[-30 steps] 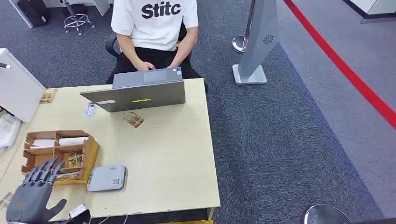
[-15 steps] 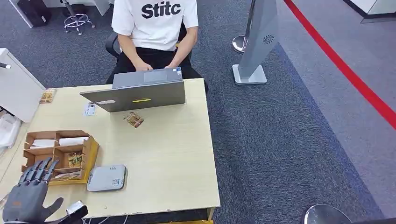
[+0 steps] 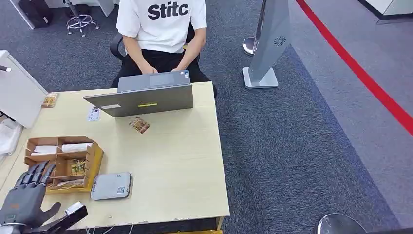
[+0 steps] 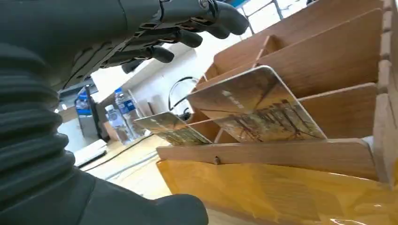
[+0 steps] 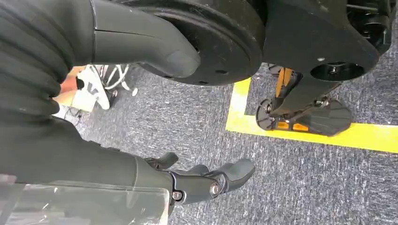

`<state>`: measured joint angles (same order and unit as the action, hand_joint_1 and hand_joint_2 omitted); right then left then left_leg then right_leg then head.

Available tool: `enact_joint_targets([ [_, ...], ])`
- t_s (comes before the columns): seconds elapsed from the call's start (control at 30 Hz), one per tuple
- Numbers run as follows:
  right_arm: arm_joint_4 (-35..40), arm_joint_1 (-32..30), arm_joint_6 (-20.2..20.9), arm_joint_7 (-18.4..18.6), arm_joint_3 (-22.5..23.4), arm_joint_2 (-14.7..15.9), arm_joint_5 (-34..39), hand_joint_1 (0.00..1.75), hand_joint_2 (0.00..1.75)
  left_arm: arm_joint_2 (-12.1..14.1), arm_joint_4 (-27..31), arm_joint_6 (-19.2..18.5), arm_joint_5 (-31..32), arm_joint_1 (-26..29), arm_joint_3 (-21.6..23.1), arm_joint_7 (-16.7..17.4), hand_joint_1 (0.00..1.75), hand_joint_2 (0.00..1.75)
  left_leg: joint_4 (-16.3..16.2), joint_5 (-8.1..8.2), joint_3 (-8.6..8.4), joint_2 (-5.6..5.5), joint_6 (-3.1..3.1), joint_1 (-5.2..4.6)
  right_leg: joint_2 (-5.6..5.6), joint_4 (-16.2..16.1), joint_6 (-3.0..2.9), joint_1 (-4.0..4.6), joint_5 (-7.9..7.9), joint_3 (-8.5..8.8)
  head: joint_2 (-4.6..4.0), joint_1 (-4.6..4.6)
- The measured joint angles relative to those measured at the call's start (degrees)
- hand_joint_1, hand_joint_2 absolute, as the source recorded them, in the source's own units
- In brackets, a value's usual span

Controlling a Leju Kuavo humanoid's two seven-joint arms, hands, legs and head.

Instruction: Pass the card to the sensor for recognition and then transmit it.

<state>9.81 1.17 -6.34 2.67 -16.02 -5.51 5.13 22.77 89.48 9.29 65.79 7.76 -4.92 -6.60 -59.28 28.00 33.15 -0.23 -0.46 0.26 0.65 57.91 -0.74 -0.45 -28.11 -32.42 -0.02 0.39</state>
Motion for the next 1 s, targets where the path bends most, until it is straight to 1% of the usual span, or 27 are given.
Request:
enact_joint_targets([
  [0.23, 0.02, 0.33, -0.35, 0.26, -0.46, 0.00, -1.24, 0.00, 1.75, -0.24, -3.30, -2.12, 1.20, -4.76, 0.17, 1.00, 0.00, 1.75, -0.01, 0.00, 0.00, 0.00, 0.00, 0.00, 0.00, 0.00, 0.00, 0.00, 0.00, 0.00, 0.00, 0.00],
  [0.4, 0.04, 0.42, -0.35, 0.55, -0.48, 0.00, -1.03, 0.00, 1.75, -0.50, -4.59, -2.62, 1.59, -7.26, 0.70, 1.33, 0.00, 1.75, -0.02, 0.00, -0.01, 0.01, 0.00, 0.00, 0.02, 0.00, -0.01, 0.00, 0.01, -0.01, 0.00, 0.02],
  [0.7, 0.04, 0.42, -0.42, 0.72, -0.48, 0.00, -1.00, 0.00, 1.75, -0.72, -5.64, -2.80, 1.57, -8.97, 2.12, 1.40, 0.00, 1.75, -0.02, 0.00, 0.00, 0.02, 0.00, -0.01, 0.03, 0.00, -0.01, 0.00, 0.01, -0.03, 0.00, 0.00],
  [1.0, 0.04, 0.41, -0.39, 0.72, -0.48, 0.00, -0.50, 0.00, 1.75, -1.05, -5.42, -3.17, 1.12, -8.62, 5.53, 0.35, 0.00, 1.75, -0.02, 0.00, 0.00, 0.01, 0.00, -0.01, 0.04, 0.00, -0.01, 0.00, 0.01, -0.02, 0.00, 0.02],
])
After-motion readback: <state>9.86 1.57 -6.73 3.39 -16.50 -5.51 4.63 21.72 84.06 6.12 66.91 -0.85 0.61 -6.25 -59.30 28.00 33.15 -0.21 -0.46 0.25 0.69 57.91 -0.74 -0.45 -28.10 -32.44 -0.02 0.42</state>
